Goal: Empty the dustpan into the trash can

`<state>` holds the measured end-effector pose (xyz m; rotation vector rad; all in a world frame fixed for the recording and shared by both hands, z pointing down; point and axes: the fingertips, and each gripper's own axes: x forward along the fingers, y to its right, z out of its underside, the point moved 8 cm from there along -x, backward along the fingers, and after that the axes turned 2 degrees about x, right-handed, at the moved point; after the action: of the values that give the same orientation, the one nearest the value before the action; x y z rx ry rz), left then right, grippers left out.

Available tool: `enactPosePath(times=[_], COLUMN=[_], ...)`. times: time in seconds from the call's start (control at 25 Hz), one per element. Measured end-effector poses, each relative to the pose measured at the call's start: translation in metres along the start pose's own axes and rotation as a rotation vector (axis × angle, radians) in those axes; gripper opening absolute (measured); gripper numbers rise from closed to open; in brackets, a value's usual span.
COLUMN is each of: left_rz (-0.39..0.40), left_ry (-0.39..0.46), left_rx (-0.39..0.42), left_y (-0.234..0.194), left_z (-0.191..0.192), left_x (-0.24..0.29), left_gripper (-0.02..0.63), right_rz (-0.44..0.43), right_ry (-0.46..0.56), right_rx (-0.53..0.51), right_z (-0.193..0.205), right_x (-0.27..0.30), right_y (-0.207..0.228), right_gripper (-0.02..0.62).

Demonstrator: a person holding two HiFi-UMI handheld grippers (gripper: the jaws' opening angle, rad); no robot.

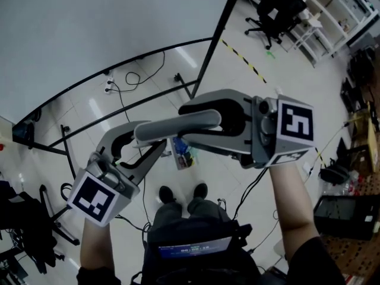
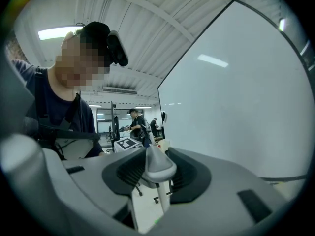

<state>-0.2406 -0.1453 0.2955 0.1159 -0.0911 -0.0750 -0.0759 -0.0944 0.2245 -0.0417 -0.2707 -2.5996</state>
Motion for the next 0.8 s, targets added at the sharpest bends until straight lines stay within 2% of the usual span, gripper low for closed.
enactPosePath(times=[0.16,0.44,0.8], left_rz=[0.022,0.005,-0.009], left_ry=[-0.019,-0.039,-0.069], left_rx=[0.03,0.069,0.113], left_y=[0.016,0.044,0.069], left_z=[-0.01,-0.024,-0.039], left_x=[0.021,0.055,0.096], left_gripper=[0.137,0.137,0.135], right_rz=[0.002,-0.022,-0.073], right_ry=[0.027,0.048,0.021], right_rx=[-0.005,-0.014,-0.018], right_z=[-0.002,0.0,0.002], right_x=[-0.029,-0.074,-0.128], right_y=[-0.004,-0.007,0.001], right_gripper=[0.152,0.152,0.152])
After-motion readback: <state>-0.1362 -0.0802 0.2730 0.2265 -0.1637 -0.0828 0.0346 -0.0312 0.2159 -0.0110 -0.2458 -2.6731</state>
